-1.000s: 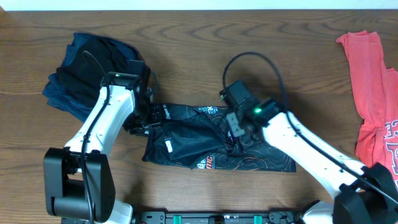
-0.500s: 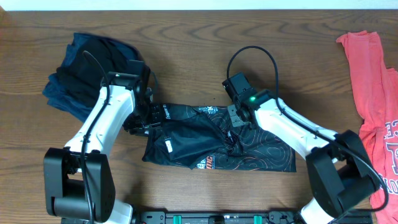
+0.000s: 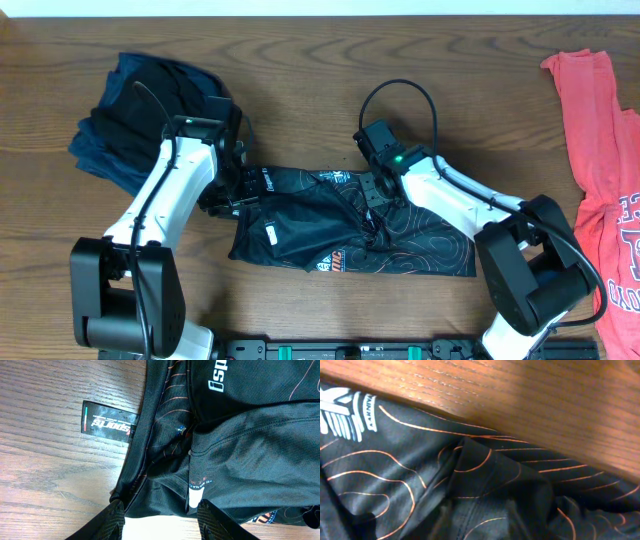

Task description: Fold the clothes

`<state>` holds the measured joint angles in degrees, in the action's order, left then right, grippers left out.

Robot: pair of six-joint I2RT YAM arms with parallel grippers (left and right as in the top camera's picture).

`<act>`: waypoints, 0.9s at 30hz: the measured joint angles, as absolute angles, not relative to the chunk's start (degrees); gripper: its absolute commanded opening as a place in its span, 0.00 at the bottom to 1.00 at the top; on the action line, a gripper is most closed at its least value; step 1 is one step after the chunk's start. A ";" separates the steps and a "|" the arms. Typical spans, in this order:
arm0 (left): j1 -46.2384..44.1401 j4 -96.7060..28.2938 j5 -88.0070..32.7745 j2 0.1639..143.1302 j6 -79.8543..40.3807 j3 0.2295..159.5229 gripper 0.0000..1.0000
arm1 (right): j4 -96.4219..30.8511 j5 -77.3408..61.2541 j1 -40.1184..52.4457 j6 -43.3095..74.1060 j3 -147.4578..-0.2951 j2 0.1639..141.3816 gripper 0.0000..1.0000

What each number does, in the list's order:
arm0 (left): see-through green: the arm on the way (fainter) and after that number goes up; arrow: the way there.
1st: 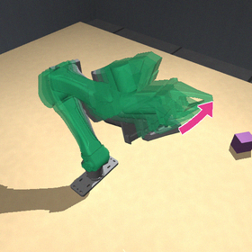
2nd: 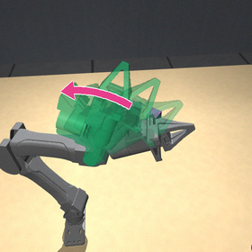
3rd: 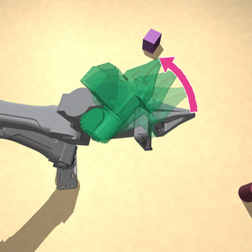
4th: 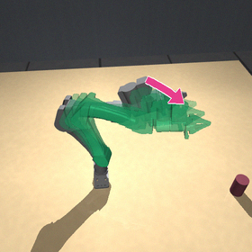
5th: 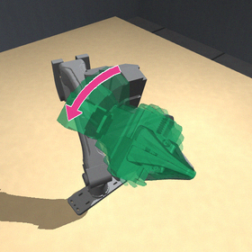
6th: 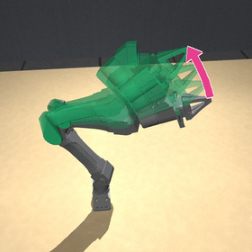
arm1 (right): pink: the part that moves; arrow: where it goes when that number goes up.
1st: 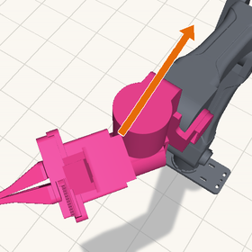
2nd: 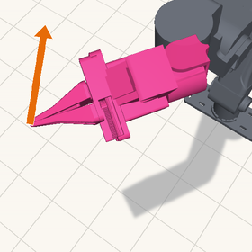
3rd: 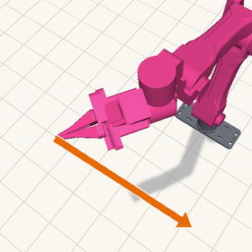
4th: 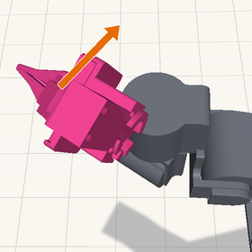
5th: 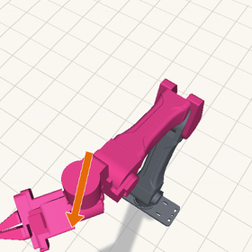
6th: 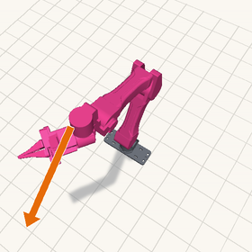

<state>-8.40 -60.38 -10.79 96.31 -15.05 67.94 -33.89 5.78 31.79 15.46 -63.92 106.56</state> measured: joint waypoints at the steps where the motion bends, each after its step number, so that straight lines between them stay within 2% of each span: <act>1: -8.40 -60.38 -10.81 96.31 -15.05 67.94 0.50 | -33.87 5.78 31.83 15.42 -63.92 106.56 0.42; 6: -8.40 -60.38 -10.81 96.31 -15.05 67.94 0.49 | -33.87 5.65 32.14 15.57 -63.92 106.56 0.48; 10: -8.40 -60.38 -10.81 96.31 -15.05 67.94 0.49 | -33.76 5.30 32.32 15.51 -63.92 106.91 0.48; 12: -8.40 -60.38 -10.81 96.31 -15.05 67.94 0.49 | -33.54 5.08 32.32 15.53 -63.92 107.33 0.42; 15: -8.40 -60.38 -10.79 96.31 -15.05 67.94 0.50 | -33.39 4.75 32.32 15.51 -63.92 107.81 0.15; 17: -8.40 -60.38 -10.79 96.31 -15.05 67.94 0.49 | -33.36 4.73 32.32 15.70 -63.92 107.83 0.02; 23: -8.40 -60.38 -10.81 96.31 -15.05 67.94 0.49 | -33.50 4.73 32.32 15.88 -63.92 107.83 0.02; 27: -8.40 -60.40 -10.81 96.31 -15.05 67.94 0.49 | -34.72 4.36 32.32 15.68 -63.94 107.46 0.05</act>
